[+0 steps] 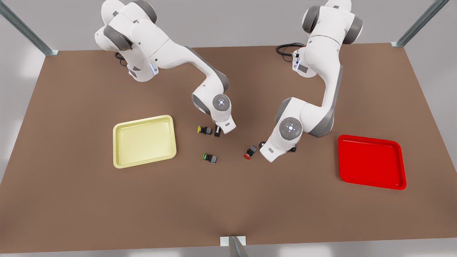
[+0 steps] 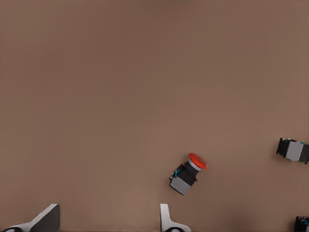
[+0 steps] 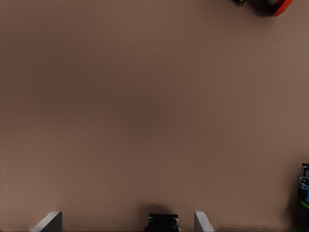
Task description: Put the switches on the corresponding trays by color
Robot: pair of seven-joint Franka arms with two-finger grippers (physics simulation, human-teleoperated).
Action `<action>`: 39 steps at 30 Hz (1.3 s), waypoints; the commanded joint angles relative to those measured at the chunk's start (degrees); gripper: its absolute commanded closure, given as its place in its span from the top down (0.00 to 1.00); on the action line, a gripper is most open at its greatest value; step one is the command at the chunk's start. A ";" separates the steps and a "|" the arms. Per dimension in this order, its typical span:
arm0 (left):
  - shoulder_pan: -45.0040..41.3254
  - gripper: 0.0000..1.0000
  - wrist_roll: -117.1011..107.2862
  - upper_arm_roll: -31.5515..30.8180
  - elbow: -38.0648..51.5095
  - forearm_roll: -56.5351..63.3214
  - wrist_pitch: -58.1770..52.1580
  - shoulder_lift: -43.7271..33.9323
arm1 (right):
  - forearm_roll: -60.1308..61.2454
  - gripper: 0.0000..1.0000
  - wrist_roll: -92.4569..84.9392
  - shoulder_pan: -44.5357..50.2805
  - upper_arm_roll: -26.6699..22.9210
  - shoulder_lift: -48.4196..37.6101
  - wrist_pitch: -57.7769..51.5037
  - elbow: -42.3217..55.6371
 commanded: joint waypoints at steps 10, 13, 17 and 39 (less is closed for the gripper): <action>-4.22 1.00 -2.63 0.09 0.44 0.30 6.95 3.69 | -0.47 1.00 0.17 -3.87 -0.03 -3.94 10.24 -13.29; -4.92 1.00 -3.07 0.09 1.14 0.56 6.95 4.57 | -0.47 1.00 0.00 -4.66 -0.11 -3.06 11.82 -13.38; -6.86 1.00 -2.99 0.00 -1.49 0.65 8.53 4.65 | -0.56 1.00 0.00 -5.45 -0.11 -2.36 11.82 -13.73; -9.76 1.00 20.75 -0.53 -3.78 1.70 16.00 12.74 | -0.21 0.61 0.00 -4.83 -0.11 2.22 12.79 -9.34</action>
